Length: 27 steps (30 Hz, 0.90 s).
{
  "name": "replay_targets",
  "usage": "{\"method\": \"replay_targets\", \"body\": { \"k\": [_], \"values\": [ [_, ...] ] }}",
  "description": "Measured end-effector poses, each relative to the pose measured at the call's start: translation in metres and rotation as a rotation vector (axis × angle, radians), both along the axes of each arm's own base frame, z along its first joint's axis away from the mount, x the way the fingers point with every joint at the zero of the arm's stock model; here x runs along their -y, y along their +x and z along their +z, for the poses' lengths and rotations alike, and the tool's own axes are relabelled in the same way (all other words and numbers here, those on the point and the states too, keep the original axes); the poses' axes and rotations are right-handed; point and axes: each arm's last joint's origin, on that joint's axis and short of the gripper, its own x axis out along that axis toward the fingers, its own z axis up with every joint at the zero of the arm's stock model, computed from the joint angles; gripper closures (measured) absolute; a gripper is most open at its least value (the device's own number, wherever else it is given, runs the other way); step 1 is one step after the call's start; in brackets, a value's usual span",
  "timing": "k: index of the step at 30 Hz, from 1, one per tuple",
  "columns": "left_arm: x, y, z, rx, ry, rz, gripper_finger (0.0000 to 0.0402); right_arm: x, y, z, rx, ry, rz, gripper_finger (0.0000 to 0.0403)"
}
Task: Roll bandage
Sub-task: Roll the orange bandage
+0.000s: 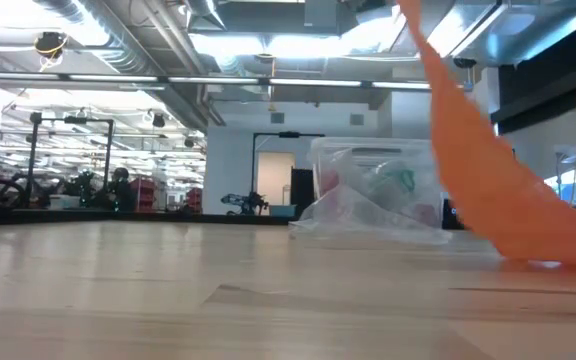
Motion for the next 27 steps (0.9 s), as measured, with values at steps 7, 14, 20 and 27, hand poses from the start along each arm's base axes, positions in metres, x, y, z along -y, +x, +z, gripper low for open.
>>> {"method": "replay_targets", "body": {
  "k": [7,14,20,27],
  "values": [
    [-0.021,0.003,-0.026,-0.171,-0.125,0.082,0.0401,0.0,0.031,-0.008,-0.156,-0.021,0.014,0.0167],
    [-0.033,0.027,-0.056,-0.32,-0.157,0.18,0.0401,-0.002,0.053,-0.08,-0.296,-0.012,0.059,0.0192],
    [-0.031,0.05,-0.088,-0.434,-0.111,0.205,0.0401,0.007,0.065,-0.147,-0.186,-0.024,0.051,0.0209],
    [-0.026,0.055,-0.101,-0.441,-0.159,0.199,0.0401,0.015,0.07,-0.212,0.056,0.03,0.015,0.0199]
  ]
}}
